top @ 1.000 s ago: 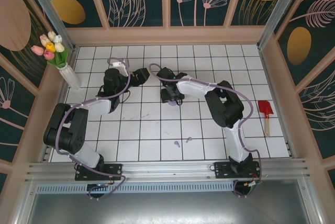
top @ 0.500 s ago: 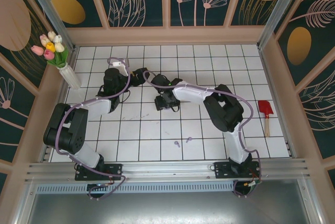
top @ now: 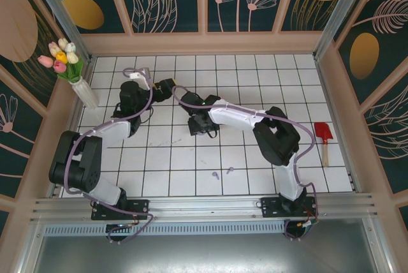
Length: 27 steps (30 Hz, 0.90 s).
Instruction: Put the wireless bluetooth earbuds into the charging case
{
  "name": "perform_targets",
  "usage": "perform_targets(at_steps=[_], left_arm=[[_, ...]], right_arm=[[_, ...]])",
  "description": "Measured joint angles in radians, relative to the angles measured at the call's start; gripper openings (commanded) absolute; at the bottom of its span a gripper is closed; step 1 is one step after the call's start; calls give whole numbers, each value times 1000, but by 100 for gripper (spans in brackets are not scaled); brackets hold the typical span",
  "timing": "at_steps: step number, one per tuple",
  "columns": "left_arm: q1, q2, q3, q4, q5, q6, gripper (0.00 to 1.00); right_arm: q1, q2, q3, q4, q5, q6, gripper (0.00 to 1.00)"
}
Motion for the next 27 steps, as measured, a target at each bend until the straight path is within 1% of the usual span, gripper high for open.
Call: perform_targets(at_steps=[4, 8, 15, 27], left_arm=[[42, -24, 0, -2, -8, 0, 99], [53, -31, 0, -3, -7, 0, 99], [53, -31, 0, -8, -7, -1, 99], [53, -31, 0, -8, -3, -10, 99]], right_arm=[[1, 49, 100, -36, 17, 11, 68], [1, 114, 166, -66, 23, 26, 68], [1, 178, 170, -100, 26, 48, 68], [2, 183, 170, -98, 17, 36, 66]])
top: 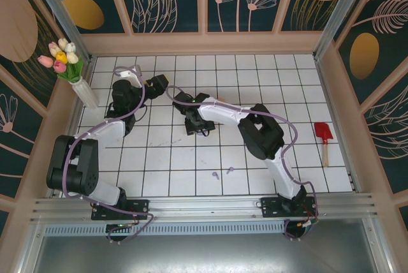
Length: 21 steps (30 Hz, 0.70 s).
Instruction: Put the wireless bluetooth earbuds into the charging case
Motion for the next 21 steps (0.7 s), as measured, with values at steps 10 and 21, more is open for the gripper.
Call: perform_targets(at_steps=[10, 21], left_arm=[[0, 0, 0, 0, 4, -7, 99], [0, 0, 0, 0, 12, -11, 99]], right_arm=[[-3, 4, -2, 10, -14, -30, 62], [-10, 4, -9, 26, -50, -50, 59]])
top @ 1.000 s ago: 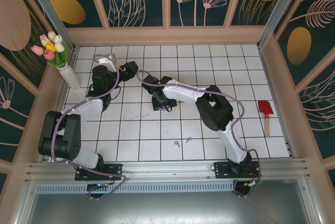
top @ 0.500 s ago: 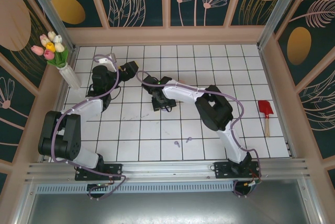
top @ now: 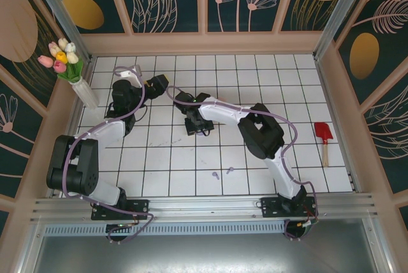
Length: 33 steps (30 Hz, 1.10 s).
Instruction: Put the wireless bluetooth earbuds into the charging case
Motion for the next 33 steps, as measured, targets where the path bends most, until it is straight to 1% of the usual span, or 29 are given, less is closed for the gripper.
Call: perform_targets(at_steps=[6, 15, 24, 33], left_arm=[[0, 2, 2, 0, 13, -4, 99], [0, 12, 3, 3, 51, -22, 99], [-4, 60, -21, 91, 116, -76, 99], [-79, 130, -133, 214, 163, -110, 99]], right_arm=[[-6, -3, -1, 2, -11, -6, 49], [-56, -57, -79, 58, -64, 22, 42], [-149, -166, -141, 130, -89, 105, 42], [-265, -246, -168, 233, -105, 207, 42]])
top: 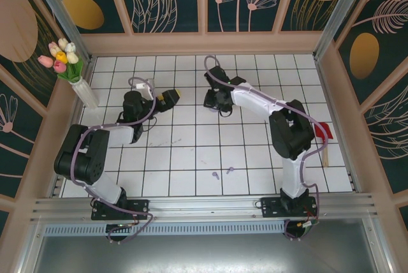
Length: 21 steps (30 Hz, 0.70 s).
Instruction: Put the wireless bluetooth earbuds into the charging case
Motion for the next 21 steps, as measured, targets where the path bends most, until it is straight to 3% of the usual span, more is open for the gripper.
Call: perform_targets(at_steps=[11, 21], left_arm=[[-82, 141, -55, 320, 84, -61, 96], [-182, 233, -55, 503, 21, -69, 91]], right_arm=[[-65, -21, -12, 116, -64, 124, 41], [-65, -25, -32, 215, -140, 241, 41]])
